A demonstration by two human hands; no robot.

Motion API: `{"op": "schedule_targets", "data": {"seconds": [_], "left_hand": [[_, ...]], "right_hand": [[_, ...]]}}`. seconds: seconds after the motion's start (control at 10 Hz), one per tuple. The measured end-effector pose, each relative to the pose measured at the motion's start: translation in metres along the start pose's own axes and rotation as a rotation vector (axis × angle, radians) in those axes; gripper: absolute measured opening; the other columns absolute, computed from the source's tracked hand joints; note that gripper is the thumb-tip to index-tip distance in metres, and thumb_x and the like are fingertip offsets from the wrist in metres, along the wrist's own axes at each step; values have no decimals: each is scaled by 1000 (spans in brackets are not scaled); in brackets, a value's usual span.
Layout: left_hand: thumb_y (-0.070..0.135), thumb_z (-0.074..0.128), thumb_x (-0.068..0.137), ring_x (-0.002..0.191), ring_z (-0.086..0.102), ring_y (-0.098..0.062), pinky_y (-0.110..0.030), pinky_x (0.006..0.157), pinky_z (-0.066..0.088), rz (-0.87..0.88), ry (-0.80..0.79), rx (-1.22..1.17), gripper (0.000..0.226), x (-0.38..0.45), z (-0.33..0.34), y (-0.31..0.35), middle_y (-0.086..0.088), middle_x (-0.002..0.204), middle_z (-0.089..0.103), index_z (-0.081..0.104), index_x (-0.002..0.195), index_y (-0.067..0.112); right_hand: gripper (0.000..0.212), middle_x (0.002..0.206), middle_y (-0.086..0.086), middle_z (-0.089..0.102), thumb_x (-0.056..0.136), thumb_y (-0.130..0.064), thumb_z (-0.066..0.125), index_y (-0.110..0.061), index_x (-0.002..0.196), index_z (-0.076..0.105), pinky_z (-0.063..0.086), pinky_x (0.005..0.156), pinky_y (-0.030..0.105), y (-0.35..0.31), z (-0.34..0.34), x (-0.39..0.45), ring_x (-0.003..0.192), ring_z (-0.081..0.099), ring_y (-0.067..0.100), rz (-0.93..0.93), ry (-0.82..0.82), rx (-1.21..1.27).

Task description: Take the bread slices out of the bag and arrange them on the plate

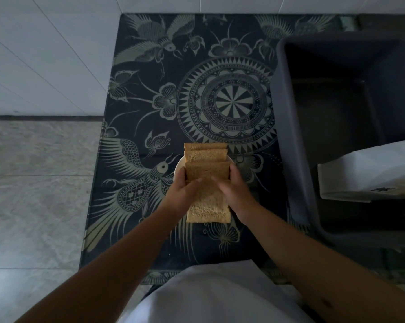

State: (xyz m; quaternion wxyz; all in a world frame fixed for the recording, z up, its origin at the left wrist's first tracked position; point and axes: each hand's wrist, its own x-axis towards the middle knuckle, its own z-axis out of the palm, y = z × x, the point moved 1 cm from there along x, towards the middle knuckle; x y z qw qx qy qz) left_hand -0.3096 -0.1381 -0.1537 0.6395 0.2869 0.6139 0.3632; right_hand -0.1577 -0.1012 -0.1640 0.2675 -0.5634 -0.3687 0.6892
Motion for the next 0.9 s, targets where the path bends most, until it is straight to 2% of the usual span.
{"op": "schedule_targets", "data": {"seconds": [0.1,0.2,0.3,0.4,0.5,0.6,0.7,0.8,0.9], "left_hand": [[9,50,99,98,70,-10,-21,73,57,17,12,-12,39,-3,-2,-2,-7,119,66,45,137,15],[20,57,91,95,71,-7,-18,72,56,11,50,1,37,-11,-1,-10,4,107,72,52,128,19],[31,59,82,110,66,-25,-43,93,55,-49,57,11,46,-18,-1,-19,-7,117,70,55,127,19],[35,61,80,111,64,-28,-56,101,48,-52,51,35,50,-19,0,-21,-8,118,69,55,128,23],[32,61,80,111,65,-26,-54,100,49,-41,52,33,52,-19,2,-20,-7,118,69,54,130,21],[27,60,81,112,64,-30,-47,95,54,-29,44,20,54,-20,1,-17,-13,121,66,50,132,14],[33,61,80,117,62,-25,-38,93,54,-13,62,83,68,-23,-7,-18,-11,131,62,42,144,18],[35,63,87,119,59,-22,-39,92,53,-14,122,356,72,-27,-20,-14,-5,139,56,32,150,23],[38,63,88,143,35,-27,-41,108,41,111,172,743,73,-32,-35,-9,-5,156,38,28,151,25]], "right_hand": [[50,129,5,64,95,-19,62,-23,142,43,55,94,44,-2,0,-4,113,65,20,-9,13,26],[46,125,2,66,95,-22,62,-28,138,48,55,92,44,6,0,-14,111,66,18,-1,74,40],[44,123,0,67,95,-23,61,-29,137,47,56,84,33,17,4,-25,106,66,13,31,70,9],[49,122,-2,65,96,-22,60,-27,141,43,54,76,25,18,6,-26,105,65,12,34,72,-13],[44,122,1,66,96,-20,59,-26,138,46,57,76,28,14,6,-24,103,67,14,49,70,0],[43,119,-1,68,95,-21,62,-27,135,49,58,75,26,14,4,-24,99,69,10,43,73,-14],[59,128,-4,64,90,-23,64,-28,144,40,53,91,33,15,1,-29,112,62,10,-10,74,-199],[74,144,-5,48,85,-23,67,-26,150,30,41,103,29,15,-4,-38,133,46,15,-105,69,-428],[92,165,1,11,87,-40,63,-20,157,7,15,117,35,13,-13,-46,151,9,18,-174,113,-783]]}}
